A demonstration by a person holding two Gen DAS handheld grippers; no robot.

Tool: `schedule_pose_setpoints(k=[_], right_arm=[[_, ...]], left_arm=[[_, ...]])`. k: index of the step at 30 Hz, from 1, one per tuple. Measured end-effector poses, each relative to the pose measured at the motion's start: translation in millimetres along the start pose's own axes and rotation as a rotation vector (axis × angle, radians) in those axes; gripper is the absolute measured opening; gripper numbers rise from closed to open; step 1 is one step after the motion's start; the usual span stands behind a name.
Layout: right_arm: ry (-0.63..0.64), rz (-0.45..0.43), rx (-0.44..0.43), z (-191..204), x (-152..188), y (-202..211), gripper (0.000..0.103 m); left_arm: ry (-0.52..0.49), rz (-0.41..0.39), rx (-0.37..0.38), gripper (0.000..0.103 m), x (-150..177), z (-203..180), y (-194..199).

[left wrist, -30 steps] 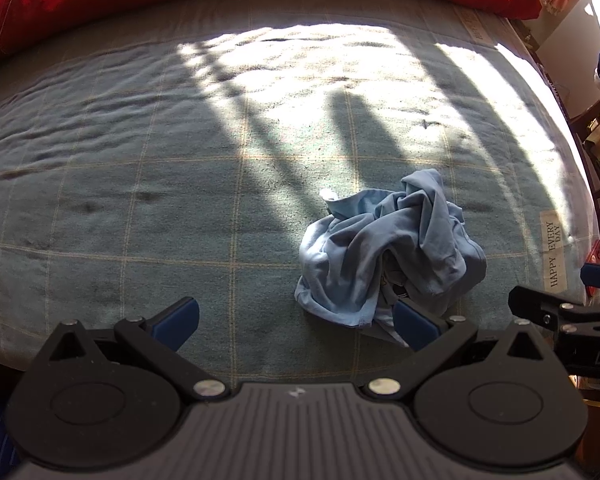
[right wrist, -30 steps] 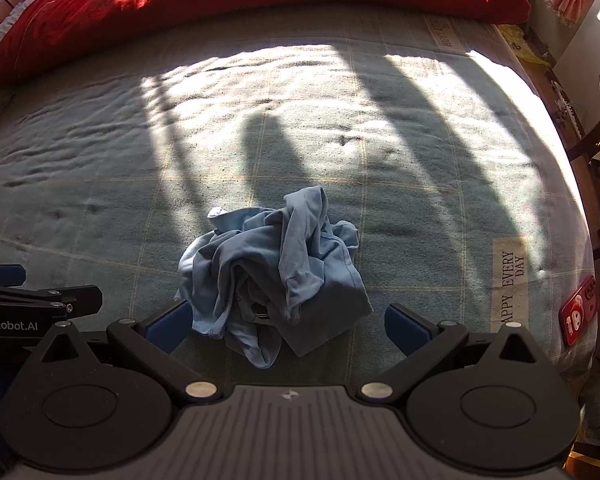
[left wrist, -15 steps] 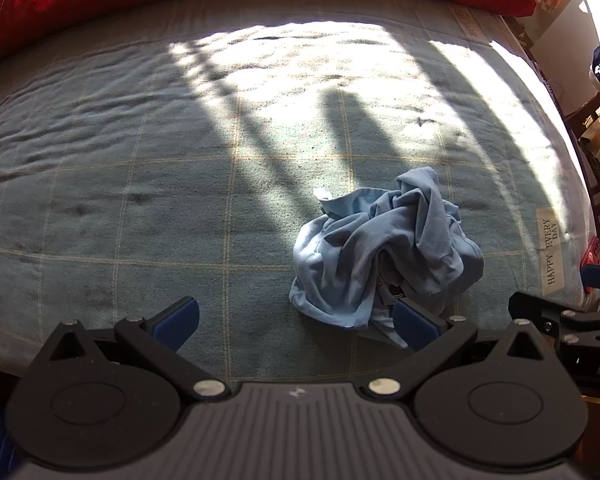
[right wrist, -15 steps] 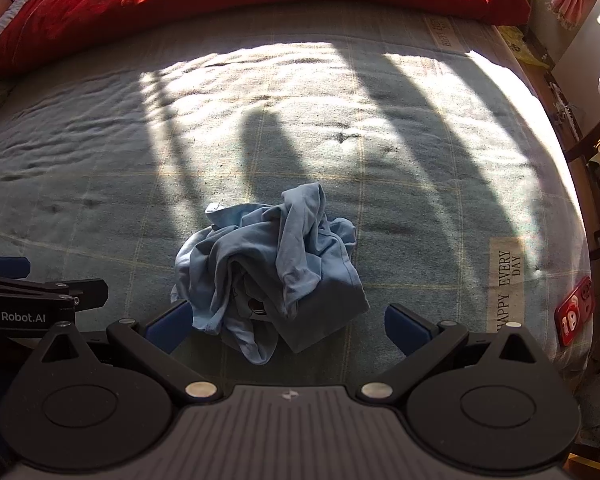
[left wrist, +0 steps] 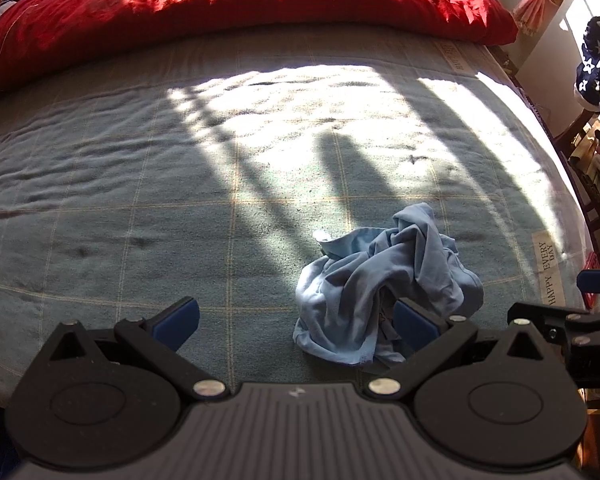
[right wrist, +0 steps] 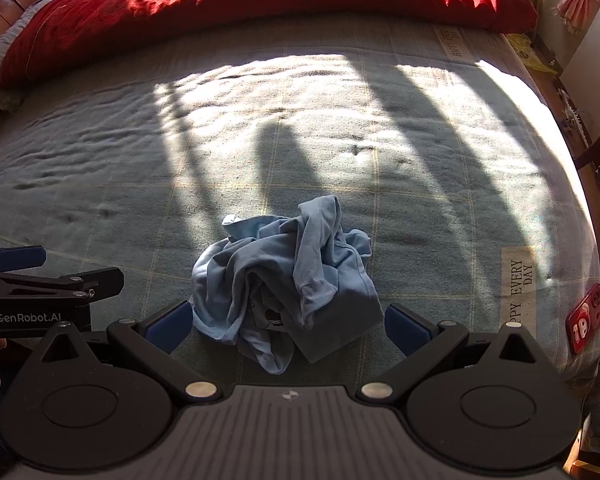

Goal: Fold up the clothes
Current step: 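Move both tools down toward the crumpled light-blue shirt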

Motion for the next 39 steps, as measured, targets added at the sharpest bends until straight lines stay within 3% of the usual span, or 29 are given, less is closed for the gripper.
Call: schedule_pose_setpoints(k=[7, 11, 15, 20, 28, 35, 39], right_arm=[[0.028, -0.116, -0.057, 0.4, -4.4, 15.8, 0.103], [0.153, -0.188, -0.125, 12.2, -7.0, 24.7, 0.103], [0.228, -0.105, -0.115, 13.9, 3.8, 9.7, 0.103], [0.105, -0.053, -0.135, -0.6, 15.0, -5.5, 0.103], [0.151, 0.042, -0.161, 3.5, 30.2, -26.5, 0.092], [0.147, 0.126, -0.225, -8.3, 35.8, -54.6, 0.092], [0.162, 0.185, -0.271, -21.6, 42.1, -80.0, 0.092]], left_arm=[[-0.019, -0.07, 0.049, 0.102, -1.2, -8.3, -9.9], [-0.029, -0.143, 0.106, 0.102, 2.6, -13.1, -16.4], [-0.038, -0.155, 0.141, 0.102, 8.2, -18.0, -24.4], [-0.046, -0.16, 0.137, 0.102, 14.9, -18.2, -32.2], [-0.129, -0.084, 0.101, 0.101, 37.7, -23.8, -55.2], [-0.177, -0.062, 0.056, 0.101, 56.3, -32.2, -72.8], [-0.169, 0.003, 0.043, 0.101, 75.3, -41.0, -91.9]])
Point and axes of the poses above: each gripper's, at about its wrist camera, not at the fingertips, and y roughly against the way its jaws point, z to its left, x to its underside, the point moved 9 cm from there along -y, roughly the way its jaws point, and after that the axes turned 15 degrees about -x, right-handed, at the moved point
